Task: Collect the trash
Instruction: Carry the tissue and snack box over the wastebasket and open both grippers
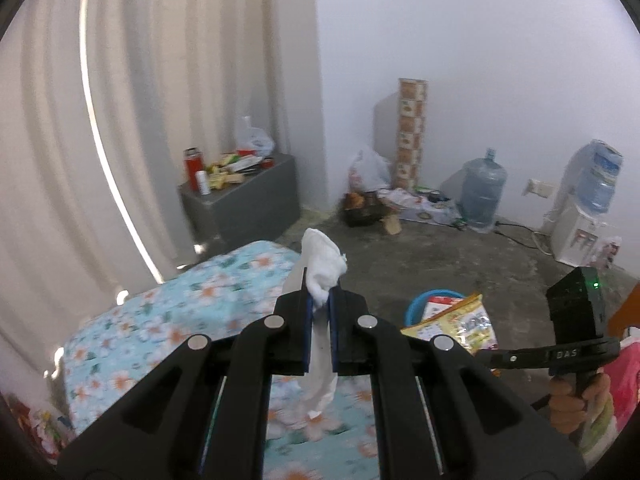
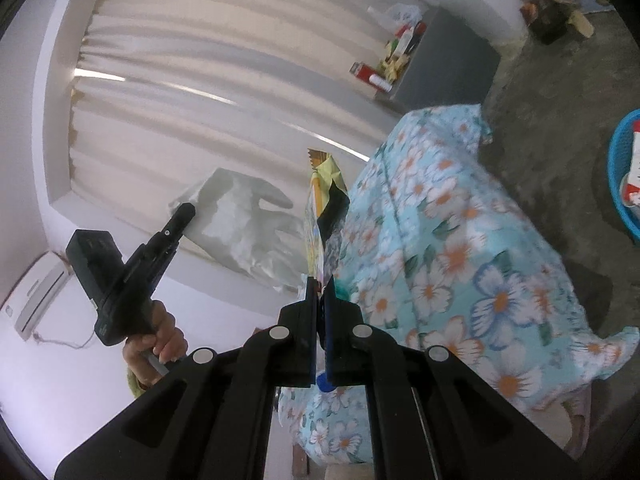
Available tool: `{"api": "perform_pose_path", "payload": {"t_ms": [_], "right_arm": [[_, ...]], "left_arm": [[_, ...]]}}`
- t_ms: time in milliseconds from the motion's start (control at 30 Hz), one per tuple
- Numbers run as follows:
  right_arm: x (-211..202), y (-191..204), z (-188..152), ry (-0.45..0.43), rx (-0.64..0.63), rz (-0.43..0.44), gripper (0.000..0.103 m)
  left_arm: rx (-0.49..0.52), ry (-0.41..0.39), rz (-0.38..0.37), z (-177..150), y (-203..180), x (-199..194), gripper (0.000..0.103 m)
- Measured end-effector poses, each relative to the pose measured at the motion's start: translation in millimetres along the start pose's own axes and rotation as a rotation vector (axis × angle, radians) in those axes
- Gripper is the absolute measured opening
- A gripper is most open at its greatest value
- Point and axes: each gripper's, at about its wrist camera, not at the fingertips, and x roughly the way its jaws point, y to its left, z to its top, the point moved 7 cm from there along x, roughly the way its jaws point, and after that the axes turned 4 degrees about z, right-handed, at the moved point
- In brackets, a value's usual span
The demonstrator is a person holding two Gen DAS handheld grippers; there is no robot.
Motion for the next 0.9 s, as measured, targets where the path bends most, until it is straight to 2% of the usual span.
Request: {"api": "perform_pose_path", "payload": {"t_ms": [167,467,567,800,900], "right_arm": [[-29,-19,14,-0.066,0.027,-0.019,0.003],[-81,-77,33,-0.176,0.115,-0.11,0.003],[-97,-101,39,-0.213,0.141,-0.182,0.003],[-155,-172,54,-0.339,0.182,-0.487,0.003],[-182,-204,56,-0.385,0.234,-0.569,0.003]], "left_arm": [[0.03,0.015,-0.085,6,-45,26,0.005],[0.095,0.084,-0.229,3,-134,92,0.005],[0.111,0.119,-0.272,-4,-164,119,0.005],[0.117,0.237,-0.355,-30,-228,192,0.005],[0.096,0.315,-0.391,-47,-257,236,0.005]]}}
